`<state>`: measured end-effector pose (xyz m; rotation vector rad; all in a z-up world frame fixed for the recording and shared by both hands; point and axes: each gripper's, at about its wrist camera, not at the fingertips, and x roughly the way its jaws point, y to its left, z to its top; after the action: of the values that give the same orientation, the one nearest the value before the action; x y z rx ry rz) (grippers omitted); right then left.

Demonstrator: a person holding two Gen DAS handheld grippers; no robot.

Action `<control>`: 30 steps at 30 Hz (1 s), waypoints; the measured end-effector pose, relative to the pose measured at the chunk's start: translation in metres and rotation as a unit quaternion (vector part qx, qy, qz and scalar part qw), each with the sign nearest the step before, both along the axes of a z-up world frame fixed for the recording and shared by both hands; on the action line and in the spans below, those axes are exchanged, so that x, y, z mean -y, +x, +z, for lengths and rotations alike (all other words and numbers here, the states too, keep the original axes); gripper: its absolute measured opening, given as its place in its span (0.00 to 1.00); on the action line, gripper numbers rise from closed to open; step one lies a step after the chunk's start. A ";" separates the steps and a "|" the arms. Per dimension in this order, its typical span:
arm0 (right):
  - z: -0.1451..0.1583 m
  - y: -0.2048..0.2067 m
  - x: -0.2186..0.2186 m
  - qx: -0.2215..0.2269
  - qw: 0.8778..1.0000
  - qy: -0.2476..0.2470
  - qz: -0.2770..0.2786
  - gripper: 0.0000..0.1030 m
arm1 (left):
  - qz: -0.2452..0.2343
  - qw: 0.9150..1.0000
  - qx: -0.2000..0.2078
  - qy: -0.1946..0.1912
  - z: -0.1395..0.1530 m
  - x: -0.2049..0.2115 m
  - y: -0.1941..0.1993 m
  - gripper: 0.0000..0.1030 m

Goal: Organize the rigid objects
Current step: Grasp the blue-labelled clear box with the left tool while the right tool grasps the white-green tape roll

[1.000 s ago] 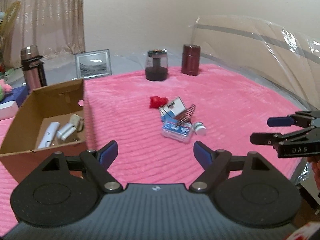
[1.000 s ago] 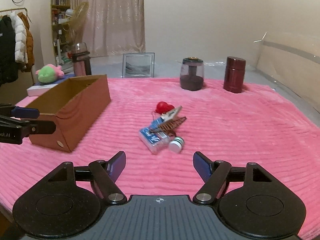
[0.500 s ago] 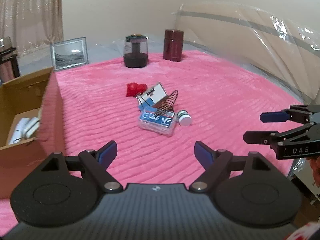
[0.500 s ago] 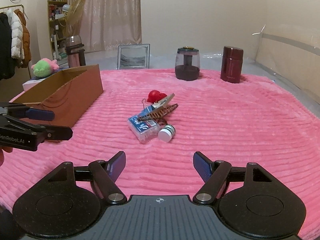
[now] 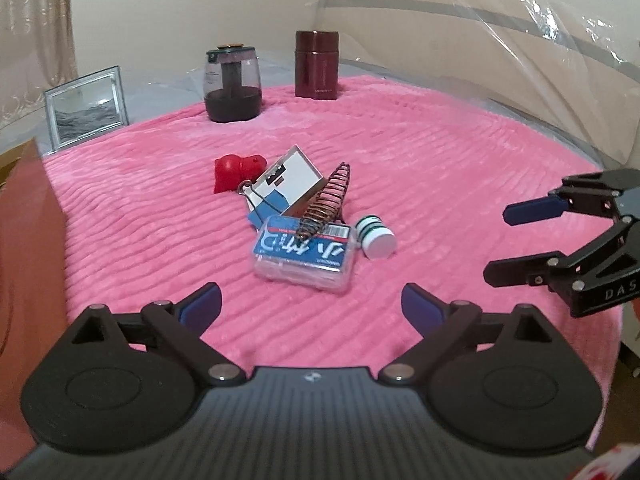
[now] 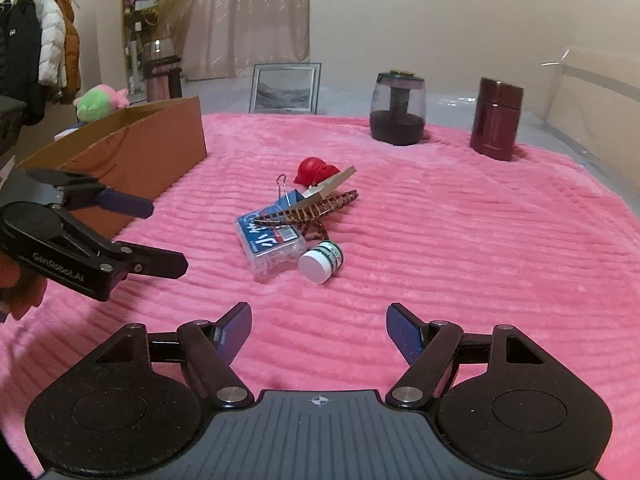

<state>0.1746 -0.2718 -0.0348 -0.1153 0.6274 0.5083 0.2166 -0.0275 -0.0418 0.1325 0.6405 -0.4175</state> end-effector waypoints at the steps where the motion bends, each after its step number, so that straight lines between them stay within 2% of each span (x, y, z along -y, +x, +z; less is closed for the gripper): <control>1: -0.003 0.008 0.001 -0.001 1.000 -0.002 0.004 0.69 | -0.001 1.000 -0.001 0.002 -0.003 0.001 0.007 0.93; 12: -0.025 0.065 -0.005 -0.011 0.996 -0.022 0.080 0.69 | -0.037 0.999 -0.014 0.014 -0.029 0.012 0.060 0.93; 21: -0.037 0.094 -0.009 -0.017 0.993 -0.028 0.111 0.69 | -0.070 0.997 -0.031 0.011 -0.045 0.018 0.086 0.93; 30: -0.043 0.107 -0.014 -0.020 0.987 -0.039 0.153 0.69 | -0.082 0.996 -0.033 0.009 -0.050 0.019 0.095 0.82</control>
<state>0.2817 -0.2581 -0.0780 -0.2793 0.6736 0.7844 0.3117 -0.0462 -0.0916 0.1892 0.7005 -0.5756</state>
